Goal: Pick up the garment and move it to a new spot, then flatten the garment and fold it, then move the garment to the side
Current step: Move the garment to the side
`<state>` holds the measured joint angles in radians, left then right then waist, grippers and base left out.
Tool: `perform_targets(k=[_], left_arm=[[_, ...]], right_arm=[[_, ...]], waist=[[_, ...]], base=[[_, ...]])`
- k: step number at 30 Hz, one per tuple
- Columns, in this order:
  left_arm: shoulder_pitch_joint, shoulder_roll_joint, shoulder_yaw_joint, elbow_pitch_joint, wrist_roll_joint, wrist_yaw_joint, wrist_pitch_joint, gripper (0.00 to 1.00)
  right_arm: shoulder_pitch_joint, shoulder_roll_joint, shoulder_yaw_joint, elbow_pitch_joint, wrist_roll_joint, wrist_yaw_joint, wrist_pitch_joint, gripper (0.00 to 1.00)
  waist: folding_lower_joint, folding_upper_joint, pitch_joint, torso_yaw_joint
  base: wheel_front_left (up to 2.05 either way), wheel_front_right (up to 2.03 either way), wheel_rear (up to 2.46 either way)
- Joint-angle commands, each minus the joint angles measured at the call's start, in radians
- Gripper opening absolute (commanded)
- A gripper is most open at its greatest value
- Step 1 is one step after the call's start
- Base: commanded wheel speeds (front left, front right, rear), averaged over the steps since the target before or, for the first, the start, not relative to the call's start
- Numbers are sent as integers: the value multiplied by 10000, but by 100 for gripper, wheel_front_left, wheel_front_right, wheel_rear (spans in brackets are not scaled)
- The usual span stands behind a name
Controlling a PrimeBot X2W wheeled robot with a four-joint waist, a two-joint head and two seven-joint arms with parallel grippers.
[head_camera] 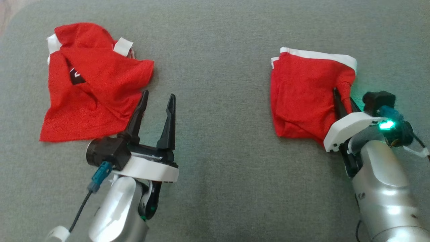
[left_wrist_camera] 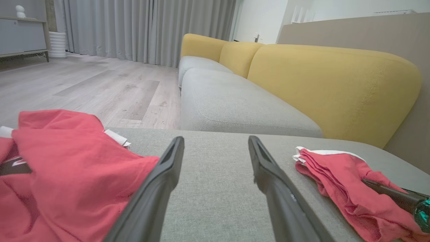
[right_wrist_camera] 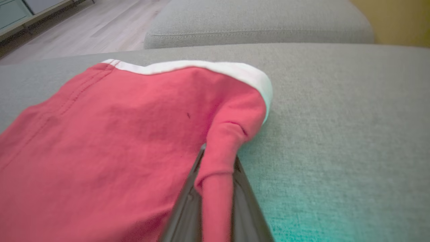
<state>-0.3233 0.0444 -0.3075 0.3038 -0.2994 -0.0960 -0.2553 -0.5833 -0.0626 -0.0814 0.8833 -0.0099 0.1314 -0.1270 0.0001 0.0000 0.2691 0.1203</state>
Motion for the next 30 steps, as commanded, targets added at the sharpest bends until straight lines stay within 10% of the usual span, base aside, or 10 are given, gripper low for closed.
perform_targets(k=[1,11,30], left_arm=[[-342,58,234,-315,-68,30,-65,100],[-316,58,-202,-466,-238,158,-65,100],[-842,58,-331,-681,-168,96,-65,100]], right_arm=[[-187,123,219,-202,-249,-7,-144,0],[-337,-603,852,-782,-1990,-7,151,0],[-1103,-5439,2912,-574,170,-7,1822,0]], waist=[[-1,0,-76,-88],[-1,0,-406,-746],[-1,0,657,-644]], base=[[0,0,0],[0,0,0],[0,0,0]])
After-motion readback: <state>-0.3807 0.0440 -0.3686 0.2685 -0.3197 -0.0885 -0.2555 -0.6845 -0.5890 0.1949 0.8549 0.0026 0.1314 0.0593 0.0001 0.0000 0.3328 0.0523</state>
